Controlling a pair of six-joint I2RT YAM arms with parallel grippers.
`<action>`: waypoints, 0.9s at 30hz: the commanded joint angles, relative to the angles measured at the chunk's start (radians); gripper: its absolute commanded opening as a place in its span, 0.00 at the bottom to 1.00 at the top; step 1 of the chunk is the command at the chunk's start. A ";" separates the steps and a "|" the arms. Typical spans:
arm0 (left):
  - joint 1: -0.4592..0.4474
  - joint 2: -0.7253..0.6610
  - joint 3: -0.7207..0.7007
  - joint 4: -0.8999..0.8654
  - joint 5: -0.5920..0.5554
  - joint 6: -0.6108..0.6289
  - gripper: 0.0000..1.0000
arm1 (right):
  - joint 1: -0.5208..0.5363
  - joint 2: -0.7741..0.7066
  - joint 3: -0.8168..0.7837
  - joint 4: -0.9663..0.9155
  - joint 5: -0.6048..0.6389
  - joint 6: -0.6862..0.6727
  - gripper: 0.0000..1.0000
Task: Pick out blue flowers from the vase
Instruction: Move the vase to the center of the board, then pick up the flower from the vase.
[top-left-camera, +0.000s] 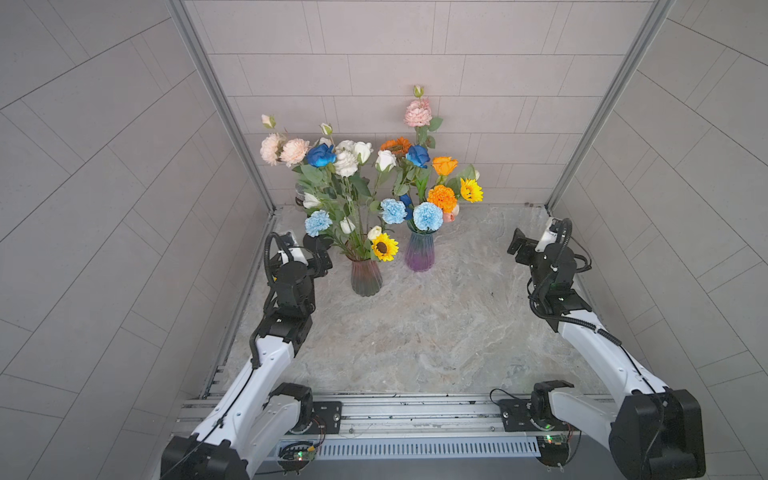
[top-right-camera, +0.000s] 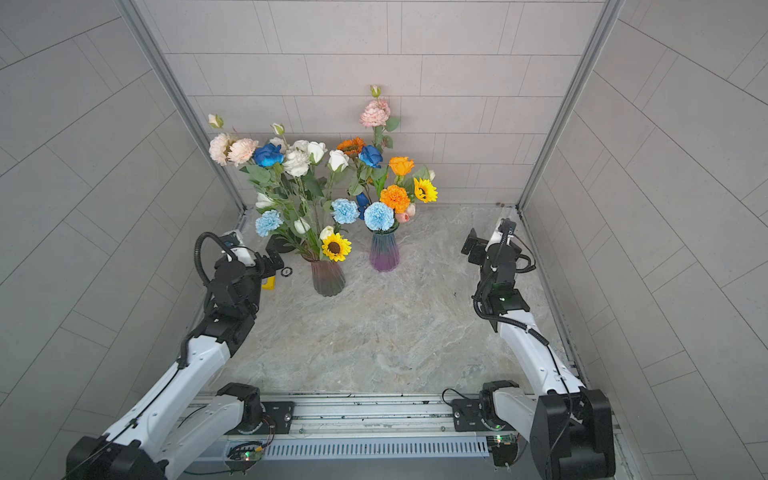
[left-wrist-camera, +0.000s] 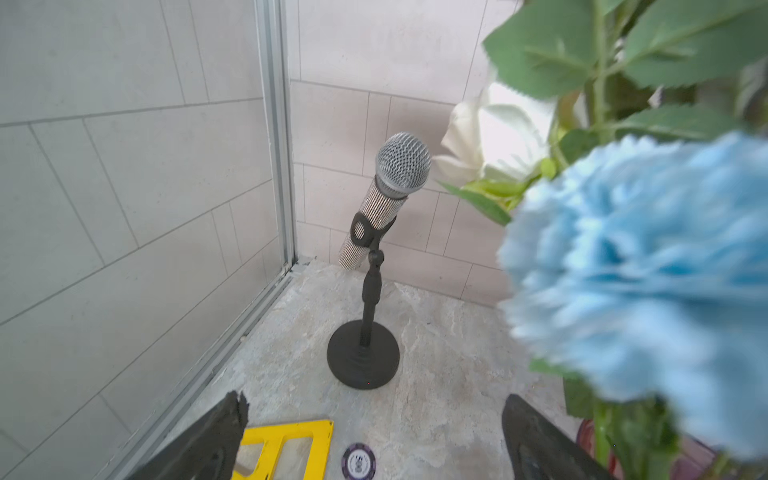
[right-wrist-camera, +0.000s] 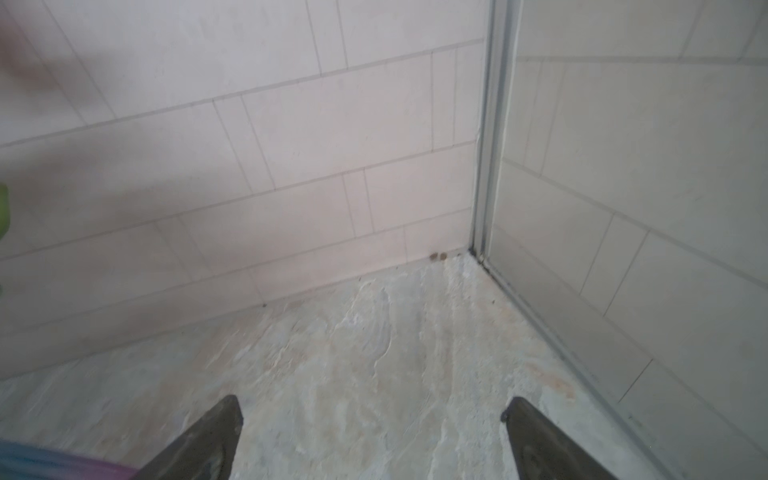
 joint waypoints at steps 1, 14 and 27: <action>-0.003 -0.019 -0.026 -0.139 -0.031 -0.080 1.00 | 0.016 0.005 0.014 -0.120 -0.084 0.026 0.99; -0.105 -0.095 -0.195 -0.058 0.200 -0.100 1.00 | 0.180 -0.030 0.118 -0.276 0.028 -0.105 1.00; -0.133 0.015 -0.256 0.241 0.364 -0.117 1.00 | 0.218 -0.066 0.145 -0.341 0.010 -0.124 1.00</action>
